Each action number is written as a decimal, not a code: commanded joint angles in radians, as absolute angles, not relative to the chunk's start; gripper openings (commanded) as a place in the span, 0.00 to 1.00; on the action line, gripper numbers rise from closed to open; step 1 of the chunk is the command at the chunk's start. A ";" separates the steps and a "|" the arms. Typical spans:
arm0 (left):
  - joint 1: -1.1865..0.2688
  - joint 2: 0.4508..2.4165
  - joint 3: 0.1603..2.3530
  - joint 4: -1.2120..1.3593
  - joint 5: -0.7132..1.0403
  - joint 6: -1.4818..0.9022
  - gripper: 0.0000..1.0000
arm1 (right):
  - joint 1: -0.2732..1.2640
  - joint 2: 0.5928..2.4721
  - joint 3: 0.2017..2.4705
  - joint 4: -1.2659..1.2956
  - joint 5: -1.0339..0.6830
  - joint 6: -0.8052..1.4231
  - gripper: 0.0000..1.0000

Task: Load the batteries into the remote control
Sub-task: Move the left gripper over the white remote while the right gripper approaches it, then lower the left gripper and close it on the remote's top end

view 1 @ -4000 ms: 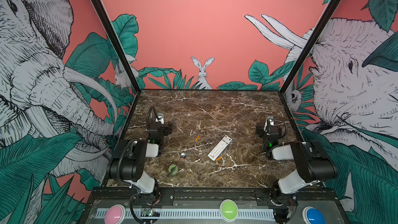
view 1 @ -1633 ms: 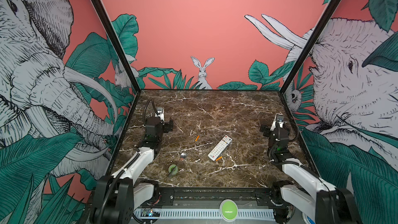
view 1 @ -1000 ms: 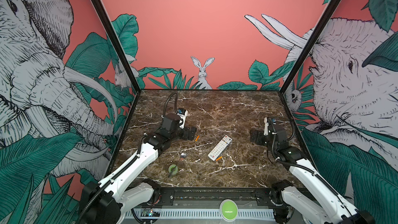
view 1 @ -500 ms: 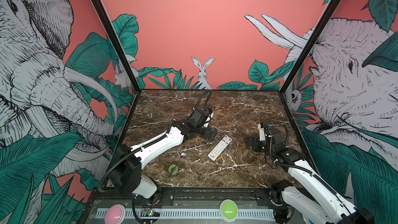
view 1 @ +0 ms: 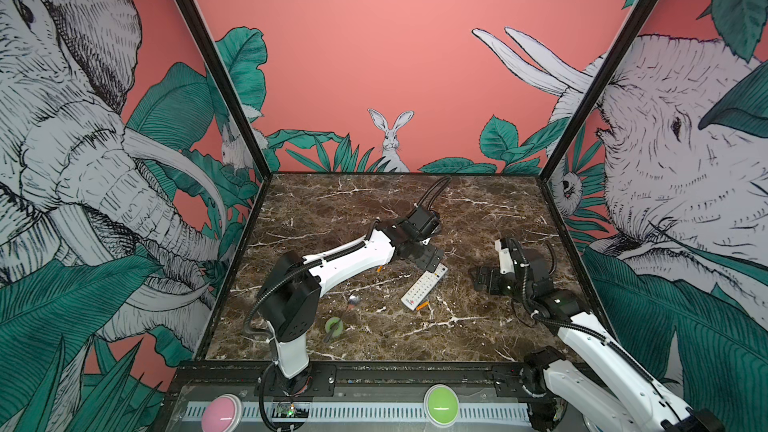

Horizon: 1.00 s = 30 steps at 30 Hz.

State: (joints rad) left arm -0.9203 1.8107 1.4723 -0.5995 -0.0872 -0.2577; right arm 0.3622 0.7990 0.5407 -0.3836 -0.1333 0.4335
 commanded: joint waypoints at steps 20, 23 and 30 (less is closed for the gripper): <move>-0.980 1.981 1.632 -0.757 -0.176 -0.199 0.97 | 0.367 0.732 0.462 -0.390 -0.167 0.442 0.99; -0.984 2.004 1.654 -0.765 -0.176 -0.195 0.97 | 0.367 0.719 0.461 -0.402 -0.157 0.443 0.99; -1.000 2.059 1.709 -0.784 -0.170 -0.186 0.93 | 0.365 0.688 0.471 -0.444 -0.135 0.434 0.99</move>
